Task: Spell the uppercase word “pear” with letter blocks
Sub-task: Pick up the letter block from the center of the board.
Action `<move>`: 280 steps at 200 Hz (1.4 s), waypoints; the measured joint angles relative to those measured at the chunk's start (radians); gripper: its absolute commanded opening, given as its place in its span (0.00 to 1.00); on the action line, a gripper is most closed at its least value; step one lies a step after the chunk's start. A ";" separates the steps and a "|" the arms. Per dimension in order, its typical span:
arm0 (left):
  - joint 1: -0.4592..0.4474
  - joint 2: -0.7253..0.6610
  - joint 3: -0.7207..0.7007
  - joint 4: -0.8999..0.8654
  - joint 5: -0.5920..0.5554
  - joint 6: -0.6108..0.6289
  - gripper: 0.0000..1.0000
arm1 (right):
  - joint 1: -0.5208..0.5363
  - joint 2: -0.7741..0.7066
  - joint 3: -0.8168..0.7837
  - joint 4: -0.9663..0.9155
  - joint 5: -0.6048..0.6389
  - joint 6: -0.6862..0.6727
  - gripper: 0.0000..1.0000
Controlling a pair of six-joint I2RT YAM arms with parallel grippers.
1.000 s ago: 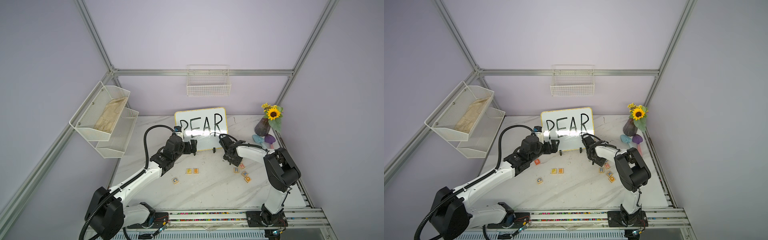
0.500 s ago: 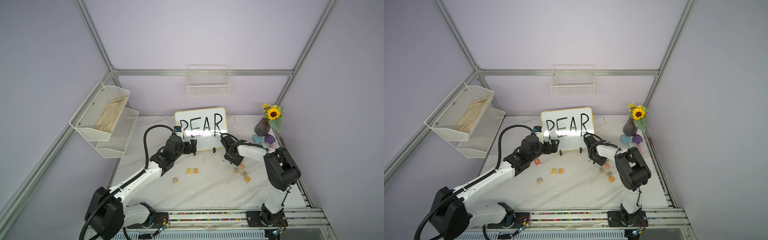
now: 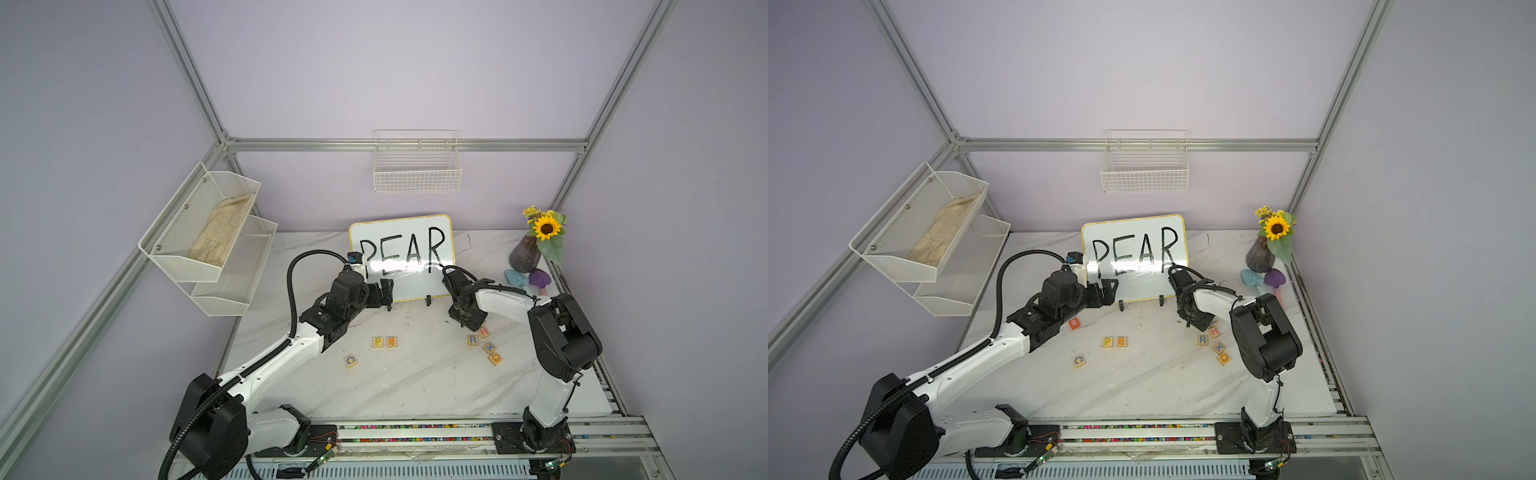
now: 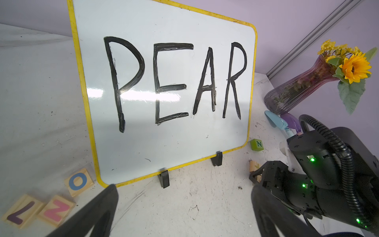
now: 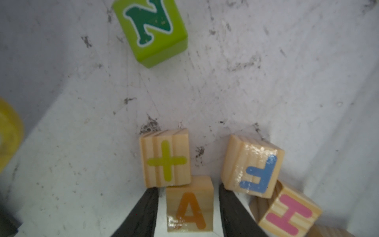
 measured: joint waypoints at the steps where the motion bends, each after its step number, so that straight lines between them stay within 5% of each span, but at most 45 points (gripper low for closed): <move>1: 0.000 0.000 0.000 0.000 0.000 0.000 1.00 | 0.000 0.000 0.000 0.000 0.000 0.000 0.50; 207: 0.000 0.026 0.000 0.000 0.004 -0.001 1.00 | 0.000 -0.011 -0.010 -0.004 0.000 -0.003 0.44; 280: 0.001 0.026 0.000 0.000 0.005 -0.003 1.00 | 0.000 -0.023 -0.017 -0.008 -0.001 -0.004 0.34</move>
